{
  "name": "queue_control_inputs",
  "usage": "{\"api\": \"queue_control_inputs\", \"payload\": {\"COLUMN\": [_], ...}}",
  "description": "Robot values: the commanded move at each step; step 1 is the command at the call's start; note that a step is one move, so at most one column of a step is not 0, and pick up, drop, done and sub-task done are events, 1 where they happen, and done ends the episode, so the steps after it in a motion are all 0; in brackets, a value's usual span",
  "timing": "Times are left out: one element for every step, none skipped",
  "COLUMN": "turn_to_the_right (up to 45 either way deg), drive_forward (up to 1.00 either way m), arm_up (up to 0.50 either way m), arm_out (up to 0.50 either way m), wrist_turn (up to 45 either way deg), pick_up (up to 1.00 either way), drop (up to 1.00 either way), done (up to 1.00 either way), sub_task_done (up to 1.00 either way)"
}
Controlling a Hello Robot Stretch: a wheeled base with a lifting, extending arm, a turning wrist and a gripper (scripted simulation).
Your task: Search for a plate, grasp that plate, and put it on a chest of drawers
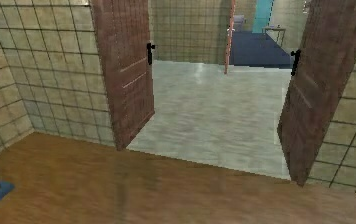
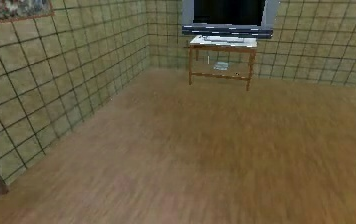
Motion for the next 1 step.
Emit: {"api": "queue_control_inputs", "payload": {"turn_to_the_right": [15.0], "drive_forward": [0.00], "arm_up": [0.00], "arm_out": [0.00], "wrist_turn": [0.0], "pick_up": [0.00], "drop": [0.00], "done": [0.00], "sub_task_done": [0.00]}}
